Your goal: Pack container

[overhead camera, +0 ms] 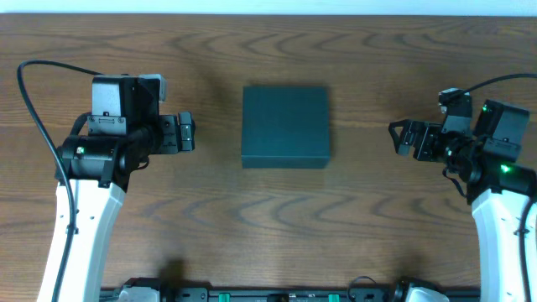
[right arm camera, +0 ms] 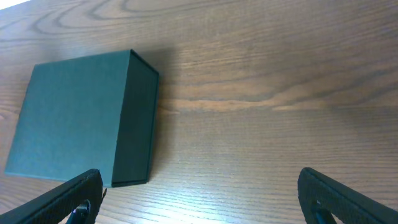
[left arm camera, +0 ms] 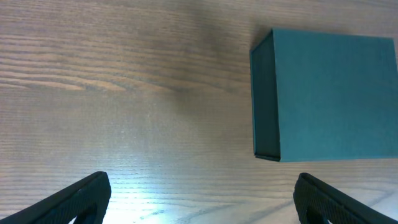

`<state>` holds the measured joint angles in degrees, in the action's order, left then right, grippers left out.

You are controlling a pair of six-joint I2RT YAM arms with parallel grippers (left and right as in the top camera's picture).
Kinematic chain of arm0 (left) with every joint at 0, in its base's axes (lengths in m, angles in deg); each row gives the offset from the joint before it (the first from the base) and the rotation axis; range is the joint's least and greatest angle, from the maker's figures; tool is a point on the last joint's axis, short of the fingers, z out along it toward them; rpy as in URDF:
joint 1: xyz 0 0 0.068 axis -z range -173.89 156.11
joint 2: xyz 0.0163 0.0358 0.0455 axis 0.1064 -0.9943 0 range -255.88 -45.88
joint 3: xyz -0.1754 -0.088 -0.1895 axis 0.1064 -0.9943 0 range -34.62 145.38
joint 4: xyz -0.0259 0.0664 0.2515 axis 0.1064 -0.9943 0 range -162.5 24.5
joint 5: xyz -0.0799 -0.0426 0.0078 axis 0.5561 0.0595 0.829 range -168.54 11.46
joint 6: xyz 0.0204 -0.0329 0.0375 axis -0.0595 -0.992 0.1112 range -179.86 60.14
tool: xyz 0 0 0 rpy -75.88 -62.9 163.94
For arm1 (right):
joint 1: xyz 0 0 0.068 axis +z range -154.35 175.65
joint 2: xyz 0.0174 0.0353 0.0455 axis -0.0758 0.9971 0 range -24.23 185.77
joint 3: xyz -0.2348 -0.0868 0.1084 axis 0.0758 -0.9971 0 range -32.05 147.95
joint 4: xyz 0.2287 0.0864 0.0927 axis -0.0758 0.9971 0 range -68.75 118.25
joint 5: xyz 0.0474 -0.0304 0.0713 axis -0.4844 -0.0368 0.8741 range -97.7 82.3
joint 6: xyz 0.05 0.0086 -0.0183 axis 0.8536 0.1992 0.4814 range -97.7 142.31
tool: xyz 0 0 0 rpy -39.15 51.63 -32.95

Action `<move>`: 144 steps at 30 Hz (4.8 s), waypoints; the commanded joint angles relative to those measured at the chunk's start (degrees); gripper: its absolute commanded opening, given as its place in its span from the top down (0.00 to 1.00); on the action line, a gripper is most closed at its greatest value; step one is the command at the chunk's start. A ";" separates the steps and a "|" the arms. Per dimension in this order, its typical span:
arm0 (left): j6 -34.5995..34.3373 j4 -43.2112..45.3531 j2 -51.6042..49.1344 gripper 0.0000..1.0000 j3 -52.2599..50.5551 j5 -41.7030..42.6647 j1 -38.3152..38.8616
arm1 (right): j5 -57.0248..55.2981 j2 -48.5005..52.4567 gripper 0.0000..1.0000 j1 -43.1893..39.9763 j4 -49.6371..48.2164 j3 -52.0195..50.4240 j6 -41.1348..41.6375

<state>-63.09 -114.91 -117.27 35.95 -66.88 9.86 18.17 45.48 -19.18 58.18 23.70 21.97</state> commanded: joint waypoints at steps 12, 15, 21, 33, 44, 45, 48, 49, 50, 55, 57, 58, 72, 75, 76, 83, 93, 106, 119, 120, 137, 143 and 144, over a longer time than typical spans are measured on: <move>-0.66 -2.05 1.16 0.05 -0.04 -4.87 -0.37 | -0.15 -0.33 0.01 -0.11 -0.04 0.33 0.94; -0.63 -1.90 5.31 0.05 -0.57 -7.32 -0.59 | -0.15 -0.33 0.01 -0.11 -0.04 0.33 0.94; 0.61 5.92 21.59 0.05 -13.79 -4.26 -7.54 | -0.15 -0.33 0.01 -0.11 -0.04 0.33 0.94; -2.78 18.88 55.67 0.05 -47.23 -1.53 -10.91 | -0.15 -0.33 0.01 -0.11 -0.04 0.33 0.94; -4.79 19.02 71.30 0.05 -58.82 -1.53 -10.84 | -0.15 -0.33 0.01 -0.11 -0.04 0.33 0.94; -4.79 19.58 71.14 0.05 -59.34 -1.53 -10.84 | -0.15 -0.33 0.01 -0.11 -0.04 0.33 0.94; -5.88 21.75 71.19 0.05 -61.61 -1.51 -10.82 | -0.15 -0.33 0.01 -0.11 -0.04 0.33 0.94; -6.75 22.36 71.19 0.05 -62.55 -1.51 -10.82 | -0.15 -0.33 0.01 -0.11 -0.04 0.33 0.94; -7.19 23.06 71.19 0.05 -63.10 -1.53 -10.80 | -0.15 -0.33 0.01 -0.11 -0.04 0.33 0.94; -7.08 22.86 71.12 0.05 -63.01 -1.55 -10.82 | -0.15 -0.33 0.01 -0.11 -0.04 0.33 0.94; -7.08 22.86 71.12 0.05 -63.01 -1.55 -10.82 | -0.15 -0.33 0.01 -0.11 -0.04 0.33 0.94; -7.08 22.86 71.12 0.05 -63.01 -1.55 -10.82 | -0.15 -0.33 0.01 -0.11 -0.04 0.33 0.94; -7.08 22.86 71.12 0.04 -63.01 -1.55 -10.82 | -0.15 -0.33 0.01 -0.11 -0.04 0.33 0.94; -7.08 22.86 71.12 0.05 -63.01 -1.55 -10.82 | -0.15 -0.33 0.01 -0.11 -0.04 0.33 0.94; -7.08 22.86 71.12 0.05 -63.01 -1.55 -10.82 | -0.15 -0.33 0.01 -0.11 -0.04 0.33 0.94; -7.08 22.86 71.12 0.04 -63.01 -1.55 -10.82 | -4.07 -0.33 0.01 -0.11 2.23 0.33 -0.39; -7.08 22.86 71.12 0.05 -63.01 -1.55 -10.82 | -7.02 -13.75 0.01 -0.11 -13.31 -14.88 -18.99; -7.08 22.86 71.12 0.05 -63.01 -1.55 -10.82 | -3.74 -57.02 0.01 -0.09 -7.23 -35.65 -18.95; -7.08 22.86 71.12 0.05 -63.01 -1.55 -10.82 | -2.86 -69.42 0.01 -0.07 -7.15 -44.48 -18.51; -7.08 22.86 71.12 0.04 -63.01 -1.55 -10.82 | -2.38 -69.44 0.01 -0.07 -7.15 -44.89 -18.53; -7.10 22.86 71.12 0.05 -63.01 -1.55 -10.82 | -1.44 -69.42 0.01 0.66 -7.56 -47.60 -18.14; -7.08 22.86 71.12 0.05 -63.01 -1.55 -10.82 | -1.44 -69.42 0.01 0.66 -7.56 -47.60 -18.12; -7.10 22.86 71.12 0.05 -63.01 -1.55 -10.82 | -1.44 -69.42 0.01 0.66 -7.56 -47.60 -18.14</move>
<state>-70.19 -92.07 -46.50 -26.02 -68.43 -0.66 16.07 -23.55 -18.98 50.57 -23.73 3.67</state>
